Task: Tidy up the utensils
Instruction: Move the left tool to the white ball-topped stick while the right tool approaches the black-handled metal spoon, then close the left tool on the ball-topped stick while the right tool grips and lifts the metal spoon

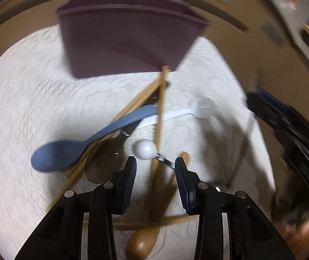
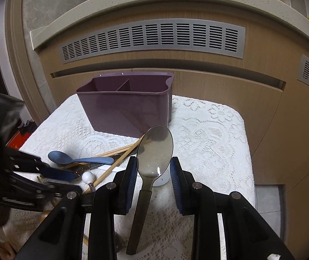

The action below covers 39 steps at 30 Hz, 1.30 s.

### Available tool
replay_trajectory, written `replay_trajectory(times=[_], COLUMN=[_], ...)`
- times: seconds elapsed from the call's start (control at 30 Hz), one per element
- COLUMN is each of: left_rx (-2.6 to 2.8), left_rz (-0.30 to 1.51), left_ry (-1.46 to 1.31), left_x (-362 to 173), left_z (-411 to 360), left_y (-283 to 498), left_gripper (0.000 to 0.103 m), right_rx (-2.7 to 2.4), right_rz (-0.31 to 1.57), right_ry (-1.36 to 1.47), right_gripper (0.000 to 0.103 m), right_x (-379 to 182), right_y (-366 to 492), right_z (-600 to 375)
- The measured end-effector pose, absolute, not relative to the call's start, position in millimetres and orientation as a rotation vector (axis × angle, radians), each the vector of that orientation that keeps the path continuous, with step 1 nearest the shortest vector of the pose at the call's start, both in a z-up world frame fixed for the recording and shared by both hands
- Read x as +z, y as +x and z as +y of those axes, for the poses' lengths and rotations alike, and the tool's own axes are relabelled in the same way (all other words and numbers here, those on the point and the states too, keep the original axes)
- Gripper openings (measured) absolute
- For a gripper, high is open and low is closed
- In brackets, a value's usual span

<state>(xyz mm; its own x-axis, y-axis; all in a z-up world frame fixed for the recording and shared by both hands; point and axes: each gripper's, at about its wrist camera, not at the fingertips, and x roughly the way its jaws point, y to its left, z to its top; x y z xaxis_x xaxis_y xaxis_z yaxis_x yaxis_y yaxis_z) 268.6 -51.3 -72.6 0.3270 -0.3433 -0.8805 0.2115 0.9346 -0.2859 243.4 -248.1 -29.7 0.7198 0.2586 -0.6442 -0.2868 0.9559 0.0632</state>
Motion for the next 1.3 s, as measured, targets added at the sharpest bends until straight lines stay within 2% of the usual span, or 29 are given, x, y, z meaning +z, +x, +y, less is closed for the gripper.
replay_trajectory(times=[0.27,0.3,0.33,0.43,0.63,0.7,0.77,1.1,1.17,1.3], left_rx=[-0.264,-0.266,-0.267,-0.264,-0.288,-0.289,-0.284,-0.280,-0.287,-0.301], left_rz=[1.155,1.135,1.119,1.054,0.915,0.874,0.839,0.744,0.737,0.719], left_ry=[-0.152,-0.129,-0.111,-0.066,-0.034,-0.036,-0.033,-0.090,-0.098,-0.094], left_x=[-88,-89,-90,-91,-69,-62,-55,-40,-39,-37], left_z=[-76,-79,-80,-83,-62,-54,-46,6,10,12], left_y=[282,282,282,276,241,230,221,199,198,193], left_gripper=[0.039,0.038,0.032,0.024,0.023,0.023,0.023,0.023,0.023,0.023], right_rx=[0.248,0.256,0.269,0.286,0.311,0.334,0.353,0.351,0.340,0.370], right_rz=[0.664,0.668,0.674,0.682,0.684,0.725,0.793,0.937,0.936,0.958], right_ry=[-0.057,-0.051,-0.041,-0.031,-0.051,-0.082,-0.094,-0.165,-0.172,-0.233], right_gripper=[0.029,0.029,0.028,0.020,0.016,0.020,0.039,0.040,0.042,0.041], right_x=[-31,-32,-32,-30,-23,-32,-45,-94,-95,-101], right_y=[230,229,228,223,218,228,241,309,315,314], right_z=[-249,-249,-249,-248,-242,-238,-233,-187,-182,-169])
